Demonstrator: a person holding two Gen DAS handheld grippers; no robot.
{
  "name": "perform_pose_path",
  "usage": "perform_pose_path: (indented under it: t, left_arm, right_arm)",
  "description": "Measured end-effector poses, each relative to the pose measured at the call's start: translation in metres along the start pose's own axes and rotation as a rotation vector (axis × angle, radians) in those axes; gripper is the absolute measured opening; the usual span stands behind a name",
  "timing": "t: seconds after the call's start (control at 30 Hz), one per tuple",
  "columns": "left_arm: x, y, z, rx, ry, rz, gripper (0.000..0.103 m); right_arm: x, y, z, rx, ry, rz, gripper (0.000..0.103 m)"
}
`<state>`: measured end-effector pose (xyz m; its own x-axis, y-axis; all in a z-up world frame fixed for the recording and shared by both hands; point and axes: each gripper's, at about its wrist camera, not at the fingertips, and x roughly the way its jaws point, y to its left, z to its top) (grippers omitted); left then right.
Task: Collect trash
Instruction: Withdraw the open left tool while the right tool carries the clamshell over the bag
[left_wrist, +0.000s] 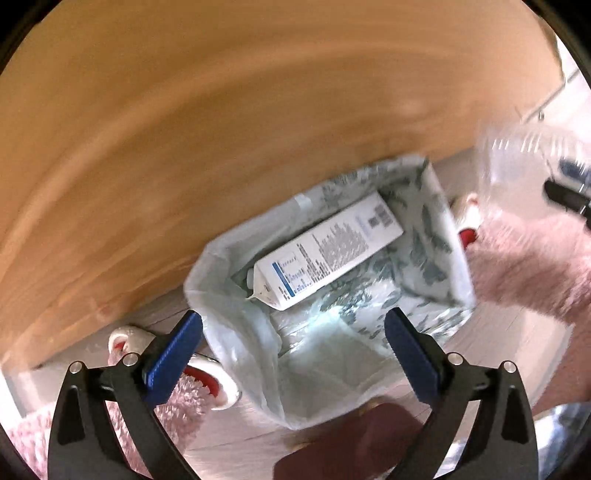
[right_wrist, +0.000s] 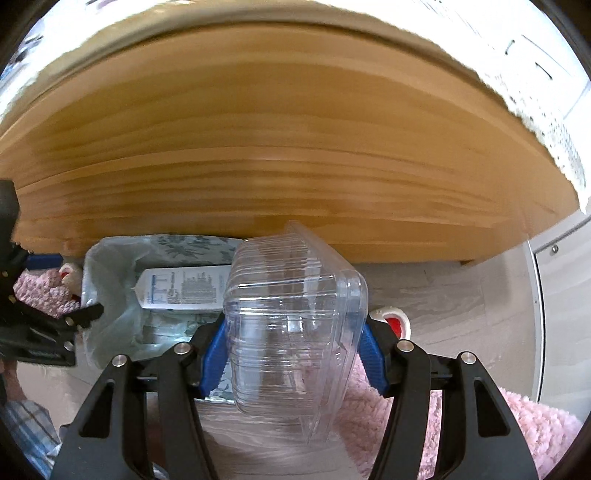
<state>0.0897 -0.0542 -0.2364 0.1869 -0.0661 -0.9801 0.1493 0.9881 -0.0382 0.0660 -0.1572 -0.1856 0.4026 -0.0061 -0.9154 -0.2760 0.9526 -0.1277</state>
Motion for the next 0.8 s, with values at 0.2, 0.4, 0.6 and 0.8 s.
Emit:
perform_pose_path:
  t: [0.2,0.4,0.6,0.8]
  left_arm:
    - [-0.046,0.019,-0.015,-0.103,-0.110,-0.022,0.096]
    - [-0.076,0.037,-0.036,-0.185,-0.189,-0.027,0.096]
    - [-0.097,0.054,-0.055,-0.240,-0.222,-0.032,0.096]
    - [-0.109,0.076,-0.071,-0.323,-0.248,-0.040,0.096]
  right_arm:
    - [-0.015,0.020,-0.003,-0.075,-0.037,0.022,0.059]
    - [-0.025,0.042,-0.008,-0.150,-0.063,0.041,0.059]
    - [-0.030,0.063,-0.010,-0.232,-0.072,0.054,0.060]
    - [-0.025,0.089,-0.010,-0.335,-0.070,0.072,0.060]
